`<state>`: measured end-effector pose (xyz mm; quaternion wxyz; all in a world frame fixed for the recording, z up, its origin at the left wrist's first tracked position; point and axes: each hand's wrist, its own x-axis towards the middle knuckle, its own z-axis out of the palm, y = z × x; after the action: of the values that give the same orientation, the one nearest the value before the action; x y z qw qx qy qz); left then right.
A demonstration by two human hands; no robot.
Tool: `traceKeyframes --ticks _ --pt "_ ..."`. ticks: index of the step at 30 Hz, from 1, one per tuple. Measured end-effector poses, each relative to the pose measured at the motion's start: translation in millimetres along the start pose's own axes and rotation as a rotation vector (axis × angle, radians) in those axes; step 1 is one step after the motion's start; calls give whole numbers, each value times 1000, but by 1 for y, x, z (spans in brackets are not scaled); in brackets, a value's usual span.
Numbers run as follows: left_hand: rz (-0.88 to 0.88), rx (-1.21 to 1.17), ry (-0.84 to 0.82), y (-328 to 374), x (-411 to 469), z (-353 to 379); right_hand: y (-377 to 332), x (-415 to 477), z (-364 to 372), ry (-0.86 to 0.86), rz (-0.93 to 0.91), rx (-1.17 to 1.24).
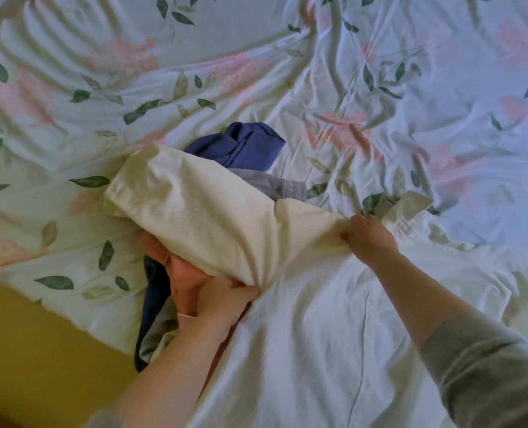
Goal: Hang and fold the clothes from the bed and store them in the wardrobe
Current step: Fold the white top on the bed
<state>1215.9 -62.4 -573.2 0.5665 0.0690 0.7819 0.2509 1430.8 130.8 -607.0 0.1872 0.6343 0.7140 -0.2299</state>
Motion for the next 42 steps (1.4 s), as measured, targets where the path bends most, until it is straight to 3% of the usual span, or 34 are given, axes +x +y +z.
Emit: traceKeyframes --ticks 8,11,13,16,18,22,24,26,28,29,32,36,40,42 --pt "104 -172 248 -33 -14 -16 10 -1 -15 216 -96 221" --pt "123 -109 316 -40 -15 -10 0 2 -12 99 -34 240" --pt "131 -90 265 -40 -16 -7 3 -1 -3 -27 50 131" --pt "110 -196 99 -42 -19 -8 14 -10 11 -53 114 19" --pt "124 -185 74 -44 -21 -10 21 -21 19 38 122 76" --pt "153 -103 128 -46 -18 -5 34 -52 32 483 23 416" --pt "160 -71 109 -44 -16 -2 37 -68 39 600 83 534" --pt "151 -61 72 -41 -14 0 40 -79 47 492 298 679" --pt "146 -67 69 -41 -12 0 42 -85 56 263 551 849" --pt "149 -73 77 -41 -12 -1 43 -89 60 159 573 897" --pt "166 -78 99 -41 -12 -1 49 -102 69 -42 433 1029" --pt "168 -89 75 -40 -11 -2 68 -106 67 -12 485 1052" --pt "193 -108 45 -41 -10 -3 70 -116 66 -268 402 1084" --pt "210 -110 40 -42 -9 -3 66 -122 71 -239 423 1112"
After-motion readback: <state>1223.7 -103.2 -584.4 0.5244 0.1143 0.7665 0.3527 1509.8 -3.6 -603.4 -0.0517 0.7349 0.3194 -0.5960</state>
